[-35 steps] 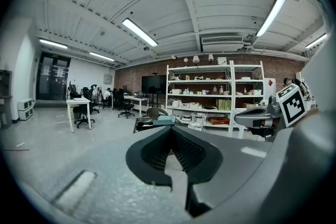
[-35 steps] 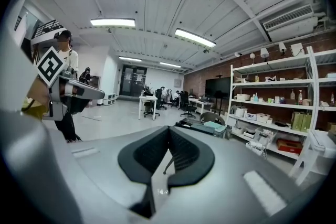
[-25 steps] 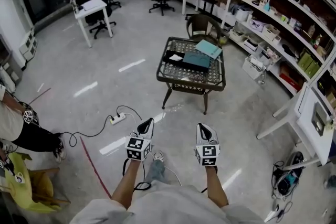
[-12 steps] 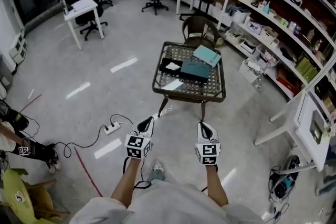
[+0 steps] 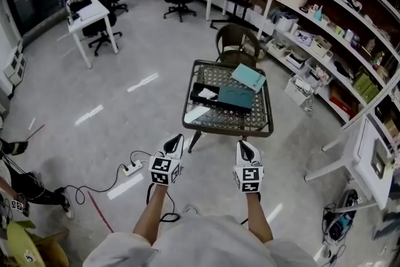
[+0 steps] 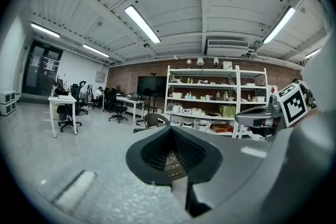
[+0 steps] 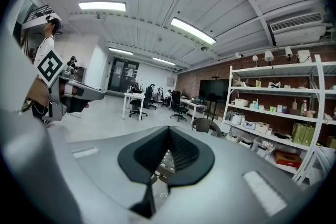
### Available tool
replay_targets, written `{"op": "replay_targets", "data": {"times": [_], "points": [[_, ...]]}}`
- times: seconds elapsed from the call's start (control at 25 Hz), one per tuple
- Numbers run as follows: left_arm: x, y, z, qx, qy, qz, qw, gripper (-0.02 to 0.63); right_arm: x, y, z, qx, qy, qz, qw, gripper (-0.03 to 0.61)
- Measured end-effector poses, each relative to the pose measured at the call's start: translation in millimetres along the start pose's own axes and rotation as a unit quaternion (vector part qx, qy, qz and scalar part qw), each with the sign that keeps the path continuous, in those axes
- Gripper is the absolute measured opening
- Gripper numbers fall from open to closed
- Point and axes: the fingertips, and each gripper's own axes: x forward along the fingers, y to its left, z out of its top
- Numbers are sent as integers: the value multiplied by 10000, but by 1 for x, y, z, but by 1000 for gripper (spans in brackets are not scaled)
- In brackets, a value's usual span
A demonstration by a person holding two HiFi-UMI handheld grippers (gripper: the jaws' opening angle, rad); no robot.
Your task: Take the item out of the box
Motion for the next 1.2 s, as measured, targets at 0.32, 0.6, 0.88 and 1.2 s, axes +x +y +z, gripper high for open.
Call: {"op": "replay_targets", "data": {"times": [0.32,0.6,0.88,1.2], "points": [[47,40,9,31,38,-110,9999,5,57,-5,5,10,86,-103,9999,0],[71,58,0,19,128,-111,9999,5,87,-8,-8,28,201,-46,9998,0],[106,66,0,73,213,-64,9997,5,124,-26,-21,85,281,69,9995,0],[176,90,15,195,289,132,9993,5,201,-59,-20,160,225,330,9991,0]]}}
